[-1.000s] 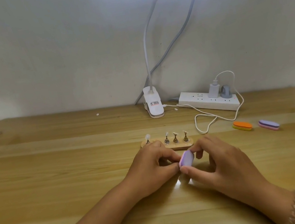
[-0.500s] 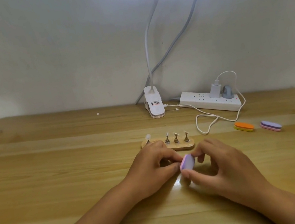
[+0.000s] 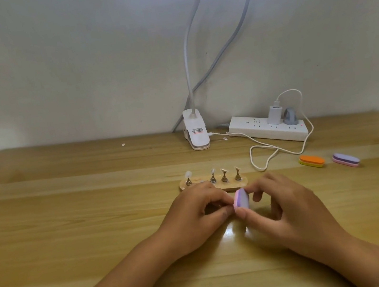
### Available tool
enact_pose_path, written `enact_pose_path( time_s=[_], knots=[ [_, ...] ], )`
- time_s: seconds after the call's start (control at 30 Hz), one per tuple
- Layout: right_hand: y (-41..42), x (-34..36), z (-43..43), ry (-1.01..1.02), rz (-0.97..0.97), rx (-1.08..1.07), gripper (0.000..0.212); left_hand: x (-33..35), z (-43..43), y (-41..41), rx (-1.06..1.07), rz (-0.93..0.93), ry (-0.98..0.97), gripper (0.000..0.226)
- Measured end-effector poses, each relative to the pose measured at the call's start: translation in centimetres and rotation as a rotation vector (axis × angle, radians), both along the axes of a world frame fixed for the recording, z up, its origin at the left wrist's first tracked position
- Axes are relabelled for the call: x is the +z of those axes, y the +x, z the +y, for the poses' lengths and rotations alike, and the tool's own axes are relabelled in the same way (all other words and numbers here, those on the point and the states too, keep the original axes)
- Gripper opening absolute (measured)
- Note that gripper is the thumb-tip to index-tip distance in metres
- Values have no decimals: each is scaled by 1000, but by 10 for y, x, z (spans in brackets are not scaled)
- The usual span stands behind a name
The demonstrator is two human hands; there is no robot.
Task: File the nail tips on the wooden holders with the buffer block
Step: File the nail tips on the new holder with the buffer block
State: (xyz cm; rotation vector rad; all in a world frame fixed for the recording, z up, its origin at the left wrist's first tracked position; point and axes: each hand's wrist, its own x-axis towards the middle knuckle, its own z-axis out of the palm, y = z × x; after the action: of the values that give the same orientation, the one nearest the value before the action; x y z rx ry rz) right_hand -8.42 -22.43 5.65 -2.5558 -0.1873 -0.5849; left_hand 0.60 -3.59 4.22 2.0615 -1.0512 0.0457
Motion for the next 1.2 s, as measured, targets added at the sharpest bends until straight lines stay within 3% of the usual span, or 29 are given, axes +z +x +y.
enact_pose_path(
  time_s=[0.1,0.2,0.33,0.5,0.63,0.8,0.93,1.1,1.2],
  knots=[
    [-4,1,4,-25,18,38,37,0,-1,1,-3,-9,10,16],
    [3,2,-2,41,13,-60,34,0,-1,1,9,-2,3,15],
    [-4,2,5,-78,12,-9,39,-1,0,1,-9,-2,9,16],
    [1,4,0,16,19,-65,35,0,-1,1,23,-21,-4,11],
    [-8,5,11,-149,12,19,37,0,-1,0,14,-28,-5,8],
    [-1,6,4,-52,4,-77,37,1,-2,-1,51,-40,-11,8],
    [-8,6,12,-204,0,1,38,2,-1,-1,34,-35,-11,9],
    [-1,5,0,-67,-16,-113,32,1,-2,-2,48,-38,-7,9],
    [-4,5,3,-62,-32,-63,31,0,-1,-2,39,-36,-5,11]
  ],
)
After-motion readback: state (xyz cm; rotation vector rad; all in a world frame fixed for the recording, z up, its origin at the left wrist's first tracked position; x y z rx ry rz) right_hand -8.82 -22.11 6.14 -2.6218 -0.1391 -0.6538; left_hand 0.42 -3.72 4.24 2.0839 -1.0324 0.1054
